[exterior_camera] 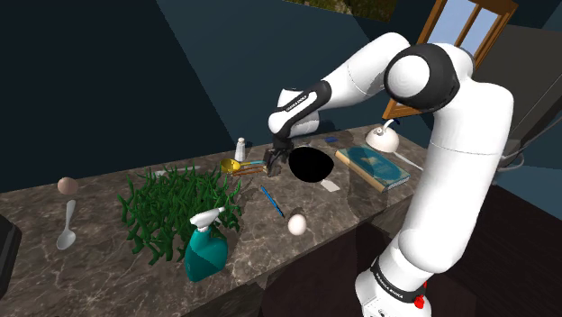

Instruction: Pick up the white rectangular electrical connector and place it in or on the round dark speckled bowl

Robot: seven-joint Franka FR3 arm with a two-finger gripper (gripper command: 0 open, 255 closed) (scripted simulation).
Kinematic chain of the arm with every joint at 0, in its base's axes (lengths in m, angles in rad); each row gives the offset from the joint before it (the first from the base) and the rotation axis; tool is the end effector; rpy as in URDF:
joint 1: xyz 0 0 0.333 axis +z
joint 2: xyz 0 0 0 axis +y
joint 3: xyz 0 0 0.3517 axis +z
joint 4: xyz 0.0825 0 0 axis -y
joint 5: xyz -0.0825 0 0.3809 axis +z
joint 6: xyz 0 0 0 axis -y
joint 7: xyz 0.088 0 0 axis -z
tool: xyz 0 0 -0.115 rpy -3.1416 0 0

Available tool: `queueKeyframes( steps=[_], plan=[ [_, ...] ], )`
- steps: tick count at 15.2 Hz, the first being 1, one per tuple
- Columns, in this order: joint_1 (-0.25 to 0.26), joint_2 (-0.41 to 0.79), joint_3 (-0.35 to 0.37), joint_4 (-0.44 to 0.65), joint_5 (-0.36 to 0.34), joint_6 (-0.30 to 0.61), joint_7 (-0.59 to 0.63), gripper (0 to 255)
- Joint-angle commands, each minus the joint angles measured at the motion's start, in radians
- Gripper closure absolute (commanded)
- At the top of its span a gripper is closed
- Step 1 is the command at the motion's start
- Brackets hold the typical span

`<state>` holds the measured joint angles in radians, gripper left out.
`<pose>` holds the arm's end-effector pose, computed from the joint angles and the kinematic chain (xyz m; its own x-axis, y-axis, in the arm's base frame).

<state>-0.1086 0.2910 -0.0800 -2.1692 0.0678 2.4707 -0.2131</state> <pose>0.5632 -0.1064 0.2888 0.9996 -0.0250 0.0154 -0.0247 -0.9996 -0.0170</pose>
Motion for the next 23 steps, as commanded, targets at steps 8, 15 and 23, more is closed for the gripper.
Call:
queueKeyframes(
  steps=[8,15,23],
  plan=[
    [-0.002,0.051,0.006,-0.002,0.008,0.053,-0.004,0],
    [-0.005,0.057,0.007,-0.004,0.01,0.061,-0.008,255],
    [-0.003,0.029,0.005,-0.001,0.003,0.031,-0.001,255]
  ],
)
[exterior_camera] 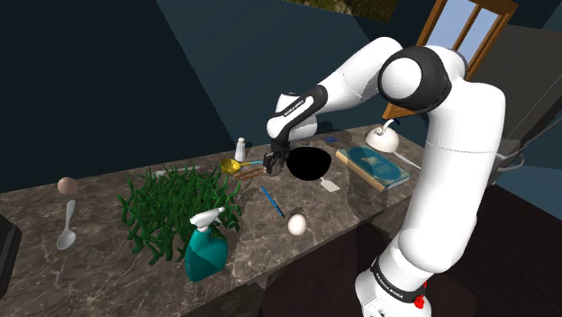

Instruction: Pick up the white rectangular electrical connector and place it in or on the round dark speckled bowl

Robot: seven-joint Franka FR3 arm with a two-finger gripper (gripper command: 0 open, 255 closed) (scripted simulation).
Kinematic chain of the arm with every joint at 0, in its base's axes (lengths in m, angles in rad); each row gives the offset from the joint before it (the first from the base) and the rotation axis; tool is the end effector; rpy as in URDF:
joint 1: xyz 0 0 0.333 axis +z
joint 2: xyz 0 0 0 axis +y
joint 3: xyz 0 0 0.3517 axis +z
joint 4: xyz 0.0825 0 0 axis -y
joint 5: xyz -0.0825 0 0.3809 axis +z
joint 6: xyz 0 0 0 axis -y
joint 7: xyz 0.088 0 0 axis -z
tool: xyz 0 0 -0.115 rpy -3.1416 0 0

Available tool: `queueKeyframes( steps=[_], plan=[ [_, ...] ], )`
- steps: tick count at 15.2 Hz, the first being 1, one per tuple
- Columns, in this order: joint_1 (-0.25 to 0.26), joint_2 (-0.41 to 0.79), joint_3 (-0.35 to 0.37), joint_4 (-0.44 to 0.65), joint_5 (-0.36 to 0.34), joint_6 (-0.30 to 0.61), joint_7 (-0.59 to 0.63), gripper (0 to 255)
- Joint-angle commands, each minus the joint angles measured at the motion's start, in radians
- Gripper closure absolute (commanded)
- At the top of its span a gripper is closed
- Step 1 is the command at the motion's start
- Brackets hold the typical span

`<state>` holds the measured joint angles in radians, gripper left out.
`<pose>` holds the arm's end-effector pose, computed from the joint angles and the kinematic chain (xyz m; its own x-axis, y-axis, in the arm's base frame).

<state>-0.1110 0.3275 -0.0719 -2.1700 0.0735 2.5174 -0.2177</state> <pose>0.5667 -0.1043 0.2717 0.9995 -0.0205 0.0248 -0.0201 -0.9997 -0.0161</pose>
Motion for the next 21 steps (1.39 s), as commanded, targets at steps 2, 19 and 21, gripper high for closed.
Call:
queueKeyframes(
  steps=[2,19,21],
  plan=[
    [0.001,-0.028,-0.004,0.001,-0.006,-0.039,0.007,255],
    [0.007,-0.181,-0.013,0.053,-0.032,-0.242,0.028,255],
    [0.007,-0.195,-0.014,0.064,-0.034,-0.267,0.029,255]
  ],
)
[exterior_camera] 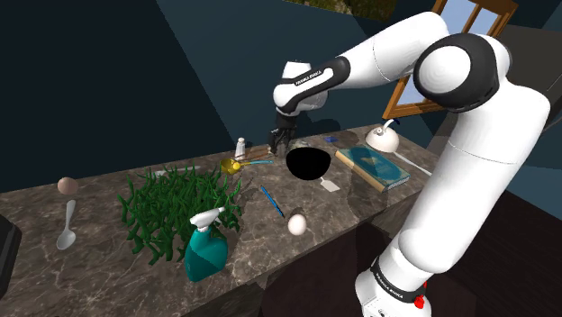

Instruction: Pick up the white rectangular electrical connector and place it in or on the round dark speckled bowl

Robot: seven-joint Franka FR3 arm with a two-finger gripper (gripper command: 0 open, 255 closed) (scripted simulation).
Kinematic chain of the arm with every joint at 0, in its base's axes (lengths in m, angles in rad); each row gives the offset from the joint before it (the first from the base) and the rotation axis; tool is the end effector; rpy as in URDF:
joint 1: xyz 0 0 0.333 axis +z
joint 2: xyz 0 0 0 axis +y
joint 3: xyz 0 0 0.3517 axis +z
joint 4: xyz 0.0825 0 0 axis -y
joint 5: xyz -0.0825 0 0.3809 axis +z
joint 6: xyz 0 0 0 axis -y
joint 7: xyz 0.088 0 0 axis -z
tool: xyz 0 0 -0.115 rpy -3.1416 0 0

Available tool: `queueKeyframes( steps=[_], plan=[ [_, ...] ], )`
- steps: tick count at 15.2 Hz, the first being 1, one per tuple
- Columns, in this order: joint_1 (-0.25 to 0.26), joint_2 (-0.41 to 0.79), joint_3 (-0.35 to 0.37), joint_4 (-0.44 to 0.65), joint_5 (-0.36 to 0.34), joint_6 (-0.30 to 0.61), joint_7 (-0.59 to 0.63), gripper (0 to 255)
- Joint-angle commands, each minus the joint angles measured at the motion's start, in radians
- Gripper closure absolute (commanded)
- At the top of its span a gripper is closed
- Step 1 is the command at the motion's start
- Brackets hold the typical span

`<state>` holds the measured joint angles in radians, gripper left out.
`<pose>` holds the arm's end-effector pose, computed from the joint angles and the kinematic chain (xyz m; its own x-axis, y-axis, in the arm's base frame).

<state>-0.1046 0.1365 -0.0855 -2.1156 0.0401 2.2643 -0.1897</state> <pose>0.5570 -0.1048 0.3808 0.9996 -0.0251 0.0160 -0.0248 -0.9996 -0.0168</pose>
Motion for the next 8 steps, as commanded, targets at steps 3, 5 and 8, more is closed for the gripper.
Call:
queueKeyframes(
  steps=[3,5,8],
  plan=[
    [0.001,-0.025,0.0,0.026,-0.004,-0.051,0.004,255],
    [0.001,-0.038,-0.001,0.039,-0.006,-0.077,0.006,255],
    [0.001,-0.056,-0.001,0.059,-0.009,-0.114,0.008,255]
  ],
)
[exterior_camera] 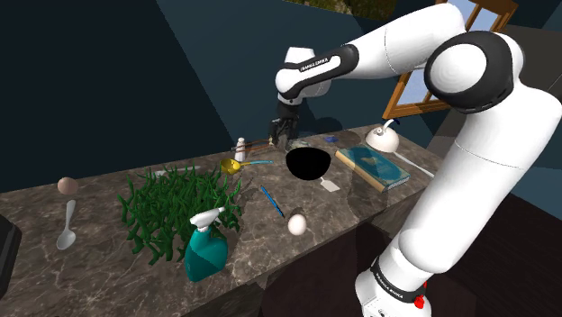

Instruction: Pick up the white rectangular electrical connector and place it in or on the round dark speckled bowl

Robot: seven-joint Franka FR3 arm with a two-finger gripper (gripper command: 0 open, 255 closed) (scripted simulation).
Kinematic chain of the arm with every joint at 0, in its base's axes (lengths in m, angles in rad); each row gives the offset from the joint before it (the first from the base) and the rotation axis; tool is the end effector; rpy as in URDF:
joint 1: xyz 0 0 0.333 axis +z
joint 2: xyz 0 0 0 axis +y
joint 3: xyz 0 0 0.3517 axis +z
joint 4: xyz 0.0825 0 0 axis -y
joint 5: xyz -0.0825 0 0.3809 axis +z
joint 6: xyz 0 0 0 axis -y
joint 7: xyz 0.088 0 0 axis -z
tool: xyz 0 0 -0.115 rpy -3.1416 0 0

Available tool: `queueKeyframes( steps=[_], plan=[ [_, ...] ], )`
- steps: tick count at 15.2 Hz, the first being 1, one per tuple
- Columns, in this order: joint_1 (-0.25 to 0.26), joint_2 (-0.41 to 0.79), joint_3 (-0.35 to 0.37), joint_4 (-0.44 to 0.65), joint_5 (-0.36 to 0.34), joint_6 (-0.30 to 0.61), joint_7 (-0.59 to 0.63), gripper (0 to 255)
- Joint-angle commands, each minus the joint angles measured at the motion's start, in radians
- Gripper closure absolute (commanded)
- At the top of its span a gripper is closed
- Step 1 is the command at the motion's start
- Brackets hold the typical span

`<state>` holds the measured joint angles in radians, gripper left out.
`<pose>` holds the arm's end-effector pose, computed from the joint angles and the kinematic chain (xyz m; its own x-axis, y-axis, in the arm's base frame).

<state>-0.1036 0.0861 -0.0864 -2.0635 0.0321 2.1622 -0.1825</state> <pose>0.5561 -0.1046 0.4233 0.9996 -0.0250 0.0161 -0.0247 -0.9996 -0.0168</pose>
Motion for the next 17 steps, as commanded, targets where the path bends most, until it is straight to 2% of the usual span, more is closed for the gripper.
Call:
queueKeyframes(
  steps=[1,2,10,17],
  plan=[
    [0.0,-0.011,0.0,0.014,-0.002,-0.025,0.002,255],
    [0.0,-0.014,0.0,0.018,-0.002,-0.033,0.002,255],
    [-0.092,-0.111,-0.089,-0.086,-0.012,-0.028,-0.174,255],
    [-0.174,-0.151,-0.178,-0.117,-0.025,-0.038,-0.337,255]
  ],
)
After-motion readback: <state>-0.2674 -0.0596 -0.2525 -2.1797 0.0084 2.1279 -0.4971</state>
